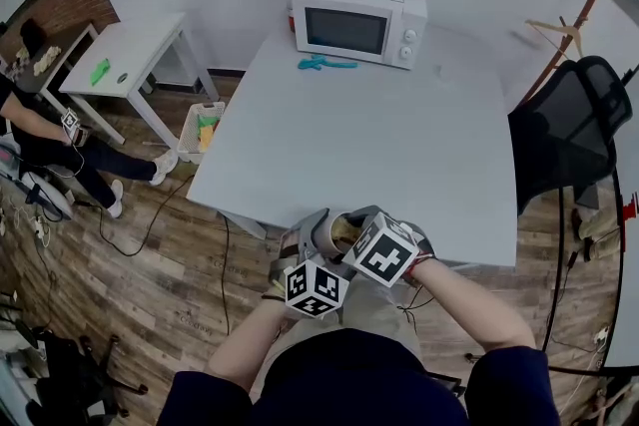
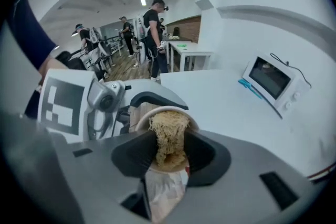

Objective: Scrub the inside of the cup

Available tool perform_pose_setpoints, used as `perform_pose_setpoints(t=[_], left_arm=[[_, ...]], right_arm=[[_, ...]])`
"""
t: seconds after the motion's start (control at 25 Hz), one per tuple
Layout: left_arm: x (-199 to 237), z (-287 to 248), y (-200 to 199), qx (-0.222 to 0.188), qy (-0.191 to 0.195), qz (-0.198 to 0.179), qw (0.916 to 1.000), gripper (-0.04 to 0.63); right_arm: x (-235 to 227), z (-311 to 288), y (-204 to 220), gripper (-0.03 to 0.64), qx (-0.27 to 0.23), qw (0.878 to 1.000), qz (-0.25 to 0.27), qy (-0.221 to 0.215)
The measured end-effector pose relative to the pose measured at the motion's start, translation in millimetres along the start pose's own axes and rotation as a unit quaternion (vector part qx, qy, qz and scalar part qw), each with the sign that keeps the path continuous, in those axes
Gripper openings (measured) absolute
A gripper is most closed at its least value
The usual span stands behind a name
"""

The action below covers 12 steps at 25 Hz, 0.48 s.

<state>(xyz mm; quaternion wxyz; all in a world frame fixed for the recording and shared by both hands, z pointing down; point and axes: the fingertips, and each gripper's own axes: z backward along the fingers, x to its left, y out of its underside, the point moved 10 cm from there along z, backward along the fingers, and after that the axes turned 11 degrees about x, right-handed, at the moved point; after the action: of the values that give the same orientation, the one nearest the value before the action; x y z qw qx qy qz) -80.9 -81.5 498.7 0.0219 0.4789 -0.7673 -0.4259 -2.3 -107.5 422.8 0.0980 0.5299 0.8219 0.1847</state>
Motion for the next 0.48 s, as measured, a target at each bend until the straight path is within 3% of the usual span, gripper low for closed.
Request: perform_pose_setpoints(t=[0.12,0.24,0.32,0.48], left_arm=[[-0.1,-0.4,0.5,-0.001,-0.003,0.000,1.0000,0.434],[-0.7,-0.6,-0.3,-0.001,-0.005,-0.004,1.0000,0.434],[-1.6,-0.8,-1.1,-0.001,-0.006,-0.009,0.9999,0.434],[-5.0,-1.8,0.0,0.000,-0.010,-0.020,0.9998,0.434]], right_arm=[[-5.0,-1.3,4.0,0.156,0.000,0.996,-0.083,-0.020],[-12.4,-4.6,13.9,0.156,0.000,0.983,-0.177,-0.050],[-17.5,-6.4,19.3,0.156,-0.006,0.966,-0.244,-0.081],[-24.4,-12.2,30.7,0.156,-0.016,0.921,-0.365,-0.139]])
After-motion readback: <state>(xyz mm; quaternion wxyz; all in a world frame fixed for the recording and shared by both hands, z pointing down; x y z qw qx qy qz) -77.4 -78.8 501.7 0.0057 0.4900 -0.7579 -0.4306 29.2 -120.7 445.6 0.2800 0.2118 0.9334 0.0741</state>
